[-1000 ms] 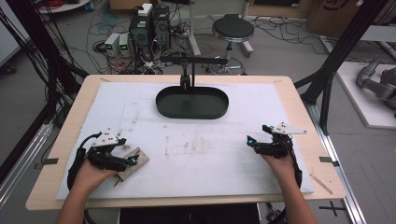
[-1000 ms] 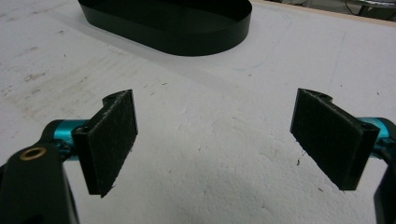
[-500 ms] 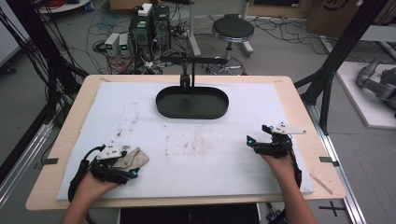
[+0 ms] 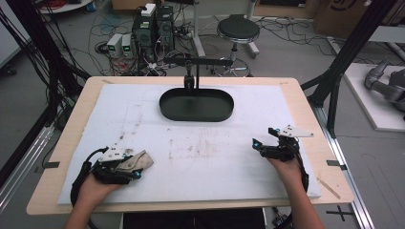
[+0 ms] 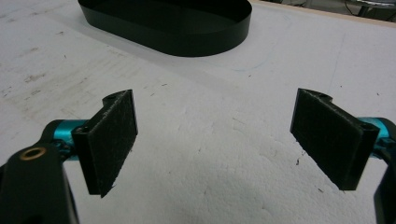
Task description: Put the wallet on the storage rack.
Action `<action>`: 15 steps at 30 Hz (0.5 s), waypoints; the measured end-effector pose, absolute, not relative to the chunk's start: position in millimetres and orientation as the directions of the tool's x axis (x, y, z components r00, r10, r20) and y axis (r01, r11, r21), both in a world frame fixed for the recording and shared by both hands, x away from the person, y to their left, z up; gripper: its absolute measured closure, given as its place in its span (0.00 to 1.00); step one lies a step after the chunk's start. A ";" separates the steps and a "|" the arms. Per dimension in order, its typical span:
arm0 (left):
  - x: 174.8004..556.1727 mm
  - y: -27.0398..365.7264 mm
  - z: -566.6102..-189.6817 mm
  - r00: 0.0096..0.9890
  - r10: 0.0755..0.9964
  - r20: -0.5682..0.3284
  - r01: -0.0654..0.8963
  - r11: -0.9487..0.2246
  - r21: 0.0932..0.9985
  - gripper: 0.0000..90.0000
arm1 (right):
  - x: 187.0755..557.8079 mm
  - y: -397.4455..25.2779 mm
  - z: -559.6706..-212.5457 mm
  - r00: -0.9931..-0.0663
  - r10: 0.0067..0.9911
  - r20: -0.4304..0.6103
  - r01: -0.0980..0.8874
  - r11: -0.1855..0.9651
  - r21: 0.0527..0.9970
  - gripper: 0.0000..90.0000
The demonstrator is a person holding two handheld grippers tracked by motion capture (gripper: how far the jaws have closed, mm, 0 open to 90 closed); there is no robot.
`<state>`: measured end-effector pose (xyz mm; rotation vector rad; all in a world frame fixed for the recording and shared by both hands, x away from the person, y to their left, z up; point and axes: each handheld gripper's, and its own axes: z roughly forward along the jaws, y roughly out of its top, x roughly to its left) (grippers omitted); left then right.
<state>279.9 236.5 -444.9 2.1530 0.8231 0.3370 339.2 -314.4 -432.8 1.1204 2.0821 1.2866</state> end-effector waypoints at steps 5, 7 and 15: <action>291.5 223.7 -432.1 0.783 0.621 -0.022 0.412 -0.493 0.766 0.42 | 338.8 -314.7 -432.7 -0.570 0.820 0.045 0.406 0.233 0.884 0.17; 297.2 216.7 -425.0 0.794 0.608 -0.013 0.394 -0.499 0.772 0.42 | 338.9 -314.8 -432.8 -0.571 0.820 0.046 0.407 0.234 0.883 0.17; 325.1 187.1 -397.3 0.830 0.556 0.026 0.321 -0.517 0.793 0.43 | 338.1 -314.1 -432.9 -0.575 0.817 0.047 0.408 0.236 0.882 0.17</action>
